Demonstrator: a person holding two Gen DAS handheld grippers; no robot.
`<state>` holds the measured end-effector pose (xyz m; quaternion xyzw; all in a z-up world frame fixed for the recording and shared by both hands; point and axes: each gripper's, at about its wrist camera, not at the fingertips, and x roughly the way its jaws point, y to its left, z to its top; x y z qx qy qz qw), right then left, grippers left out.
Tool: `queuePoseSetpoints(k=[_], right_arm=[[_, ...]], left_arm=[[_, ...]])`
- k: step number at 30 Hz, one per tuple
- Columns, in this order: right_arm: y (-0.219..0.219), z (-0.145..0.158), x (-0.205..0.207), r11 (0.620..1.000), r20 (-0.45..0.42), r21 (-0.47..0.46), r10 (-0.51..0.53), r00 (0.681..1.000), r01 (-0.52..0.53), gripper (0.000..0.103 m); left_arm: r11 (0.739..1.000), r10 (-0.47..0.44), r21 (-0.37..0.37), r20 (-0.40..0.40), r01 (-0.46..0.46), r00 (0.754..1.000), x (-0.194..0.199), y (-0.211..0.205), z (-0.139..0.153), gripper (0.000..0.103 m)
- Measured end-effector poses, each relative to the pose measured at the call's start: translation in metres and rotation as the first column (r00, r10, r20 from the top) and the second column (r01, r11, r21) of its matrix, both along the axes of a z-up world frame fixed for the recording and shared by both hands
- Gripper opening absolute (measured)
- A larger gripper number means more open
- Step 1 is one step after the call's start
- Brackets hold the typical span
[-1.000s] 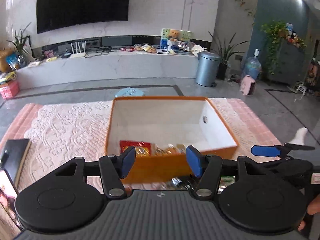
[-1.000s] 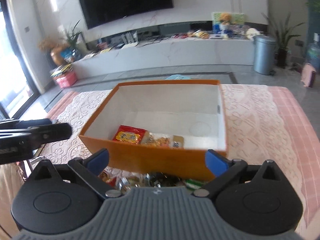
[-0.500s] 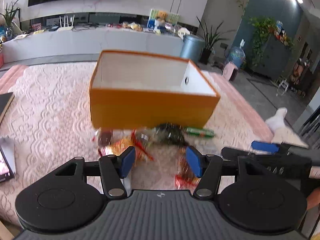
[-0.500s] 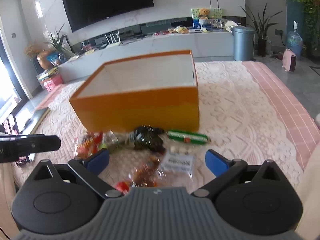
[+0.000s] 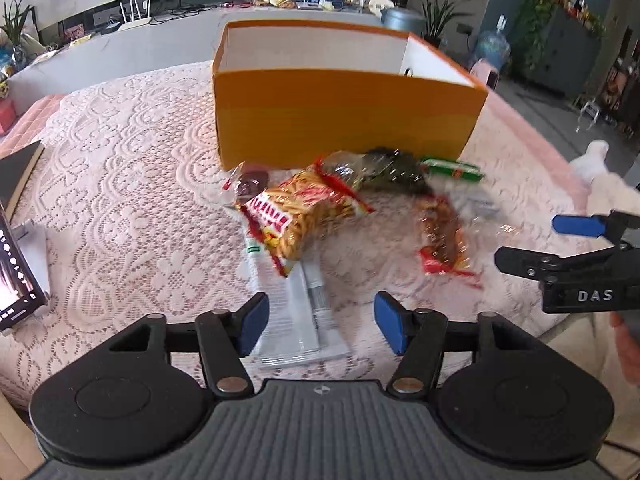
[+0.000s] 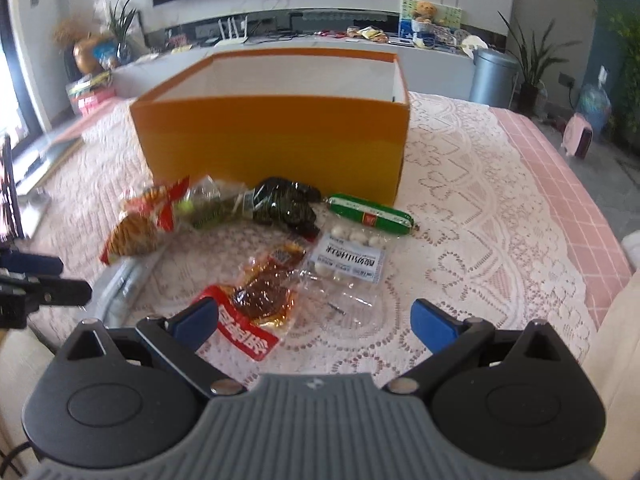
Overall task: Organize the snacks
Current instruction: 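Withdraw both tools from the box back toward the snack pile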
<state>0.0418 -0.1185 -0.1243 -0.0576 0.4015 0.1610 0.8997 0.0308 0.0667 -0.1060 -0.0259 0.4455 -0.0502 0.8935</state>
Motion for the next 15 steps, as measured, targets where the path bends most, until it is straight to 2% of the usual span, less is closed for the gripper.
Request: queuePoseSetpoints(k=[4, 7, 11, 15], right_arm=[[0.005, -0.007, 0.000, 1.000, -0.002, -0.011, 0.023, 1.000, -0.023, 0.099], [0.007, -0.009, 0.002, 1.000, -0.002, 0.008, 0.026, 1.000, -0.026, 0.099], [0.010, -0.007, 0.007, 0.999, 0.004, 0.041, 0.029, 1.000, -0.029, 0.099], [0.014, -0.008, 0.014, 0.998, -0.015, 0.068, 0.015, 1.000, -0.014, 0.099]], left_arm=[[0.999, 0.051, -0.015, -0.021, -0.052, 0.998, 0.009, 0.007, -0.010, 0.076], [0.998, 0.057, -0.013, 0.016, -0.057, 0.998, 0.016, 0.007, -0.008, 0.076], [0.996, -0.033, 0.088, 0.079, 0.026, 0.996, 0.027, -0.003, -0.002, 0.076], [0.973, -0.142, 0.200, 0.122, 0.115, 0.982, 0.040, -0.013, 0.000, 0.077]])
